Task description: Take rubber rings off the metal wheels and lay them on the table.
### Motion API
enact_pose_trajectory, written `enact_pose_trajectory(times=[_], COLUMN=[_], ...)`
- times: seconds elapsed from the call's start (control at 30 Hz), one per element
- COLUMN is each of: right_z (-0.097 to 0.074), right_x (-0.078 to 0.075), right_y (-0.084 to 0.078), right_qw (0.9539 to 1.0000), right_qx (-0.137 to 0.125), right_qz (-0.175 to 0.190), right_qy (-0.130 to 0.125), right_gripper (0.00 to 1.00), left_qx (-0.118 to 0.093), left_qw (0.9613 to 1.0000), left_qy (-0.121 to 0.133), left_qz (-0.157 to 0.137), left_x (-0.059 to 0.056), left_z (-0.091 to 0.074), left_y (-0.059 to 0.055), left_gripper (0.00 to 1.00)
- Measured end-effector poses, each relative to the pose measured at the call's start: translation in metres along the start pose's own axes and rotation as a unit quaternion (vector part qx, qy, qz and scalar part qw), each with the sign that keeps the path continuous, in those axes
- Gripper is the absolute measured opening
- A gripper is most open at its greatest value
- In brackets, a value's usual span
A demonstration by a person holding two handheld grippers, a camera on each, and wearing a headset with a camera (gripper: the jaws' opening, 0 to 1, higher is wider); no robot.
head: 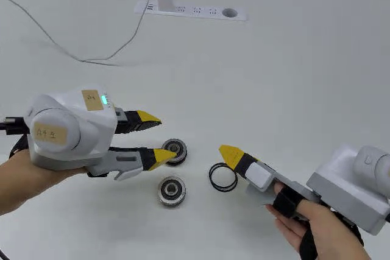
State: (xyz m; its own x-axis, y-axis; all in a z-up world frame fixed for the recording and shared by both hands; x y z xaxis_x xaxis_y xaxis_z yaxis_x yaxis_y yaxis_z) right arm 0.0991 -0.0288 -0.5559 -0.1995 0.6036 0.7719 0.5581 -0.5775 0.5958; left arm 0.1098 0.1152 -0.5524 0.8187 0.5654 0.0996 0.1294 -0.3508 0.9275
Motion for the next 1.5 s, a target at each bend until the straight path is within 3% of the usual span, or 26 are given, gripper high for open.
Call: enact_pose_trajectory(times=[0.23,0.33,0.5,0.7,1.13,1.5], right_z=[0.012,0.017,0.021,0.021,0.022,0.022], right_x=[0.011,0.017,0.024,0.024,0.019,0.02], right_y=[0.003,0.0,-0.009,-0.015,-0.016,-0.019], right_qw=[0.9993,0.9982,0.9949,0.9939,0.9946,0.9946], right_qx=[0.017,0.03,0.059,0.071,0.07,0.072], right_qz=[-0.008,-0.002,-0.021,-0.017,-0.005,0.002], right_qy=[0.032,0.052,0.079,0.083,0.076,0.075], right_gripper=[0.28,0.28,0.28,0.28,0.27,0.26], left_qx=[0.001,0.003,0.006,0.002,0.013,0.01], left_qw=[0.9999,0.9999,0.9996,0.9994,0.9989,0.9989], left_qy=[-0.009,-0.014,-0.027,-0.029,-0.039,-0.039], left_qz=[-0.004,-0.006,-0.008,-0.019,-0.02,-0.021], left_x=[0.002,0.002,-0.001,-0.002,-0.006,-0.005], left_z=[0.006,0.009,0.014,0.016,0.016,0.016], left_y=[-0.004,-0.005,-0.007,-0.009,-0.015,-0.015], left_gripper=[0.3,0.29,0.27,0.26,0.21,0.17])
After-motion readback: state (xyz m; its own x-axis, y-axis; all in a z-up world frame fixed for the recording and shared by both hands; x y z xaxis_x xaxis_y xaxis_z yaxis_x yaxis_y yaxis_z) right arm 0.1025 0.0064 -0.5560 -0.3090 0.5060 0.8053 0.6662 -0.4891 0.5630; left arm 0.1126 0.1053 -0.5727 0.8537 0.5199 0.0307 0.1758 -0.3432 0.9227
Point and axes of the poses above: the centre of the closed fingertips' face, and the gripper's own axes: z roughly forward along the fingers, x roughly to its left, y roughly out of its top, the point moved 4 cm from there along -z, roughly backward along the fingers, and after that the axes turned 14 degrees about -x, right-handed, at the moved point
